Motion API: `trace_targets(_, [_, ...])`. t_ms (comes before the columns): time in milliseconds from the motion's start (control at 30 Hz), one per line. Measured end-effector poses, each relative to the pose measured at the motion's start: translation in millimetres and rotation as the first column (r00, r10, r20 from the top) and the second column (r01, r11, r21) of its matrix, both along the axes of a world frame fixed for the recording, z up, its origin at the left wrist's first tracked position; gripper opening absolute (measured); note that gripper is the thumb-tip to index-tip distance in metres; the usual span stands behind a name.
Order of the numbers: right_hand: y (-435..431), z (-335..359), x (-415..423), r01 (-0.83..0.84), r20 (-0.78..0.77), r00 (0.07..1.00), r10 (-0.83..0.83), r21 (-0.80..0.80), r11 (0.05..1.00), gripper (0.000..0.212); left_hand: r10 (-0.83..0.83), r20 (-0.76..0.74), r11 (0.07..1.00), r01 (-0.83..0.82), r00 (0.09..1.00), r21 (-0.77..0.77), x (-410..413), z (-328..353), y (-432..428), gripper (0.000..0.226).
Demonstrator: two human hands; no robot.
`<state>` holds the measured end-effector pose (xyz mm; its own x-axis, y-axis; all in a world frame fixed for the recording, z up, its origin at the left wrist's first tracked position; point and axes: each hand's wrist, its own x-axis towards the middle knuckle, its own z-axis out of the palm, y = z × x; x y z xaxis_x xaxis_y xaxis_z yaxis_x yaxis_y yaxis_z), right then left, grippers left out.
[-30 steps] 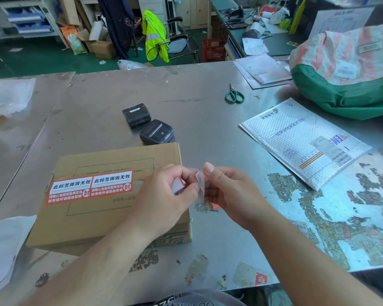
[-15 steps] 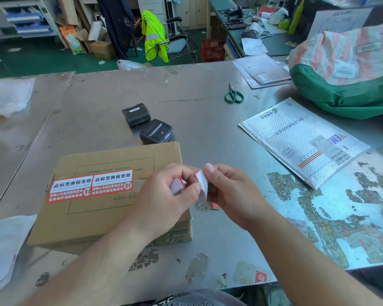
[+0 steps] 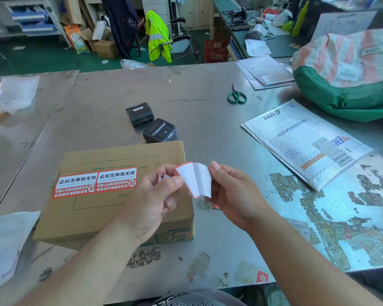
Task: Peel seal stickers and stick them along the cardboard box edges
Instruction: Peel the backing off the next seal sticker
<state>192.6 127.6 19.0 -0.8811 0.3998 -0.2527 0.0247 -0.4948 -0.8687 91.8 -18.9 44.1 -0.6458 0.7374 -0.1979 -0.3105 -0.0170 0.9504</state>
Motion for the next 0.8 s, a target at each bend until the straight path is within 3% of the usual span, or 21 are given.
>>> trace_targets(200, [4.1,-2.7,0.5,0.08,0.009,0.997,-0.079,-0.045,0.996,0.056,0.097,0.102,0.995,-0.099,0.99,0.011,-12.8,-13.2,-5.9,0.03])
trace_targets(267, [3.6,-3.6,1.3,0.08,0.017,0.997,-0.08,0.014,0.997,0.045,0.092,0.098,0.996,-0.09,0.991,-0.026,-14.1,-15.2,-7.4,0.032])
trace_targets(400, [-0.7,-1.5,1.5,0.074,0.032,0.996,-0.079,0.133,0.988,0.033,0.053,0.023,0.995,-0.051,0.998,-0.09,-10.7,-14.2,-5.9,0.009])
trace_targets(633, [-7.1,5.2,0.3,0.048,0.049,0.997,-0.061,0.24,0.97,0.036,-0.045,-0.09,0.988,0.031,0.995,-0.152,-4.2,-5.2,-0.2,0.061])
trace_targets(800, [-6.4,6.8,1.5,0.051,0.017,0.998,-0.054,0.164,0.985,0.035,0.001,0.01,0.993,0.0,1.0,-0.118,-2.6,-3.3,3.6,0.027])
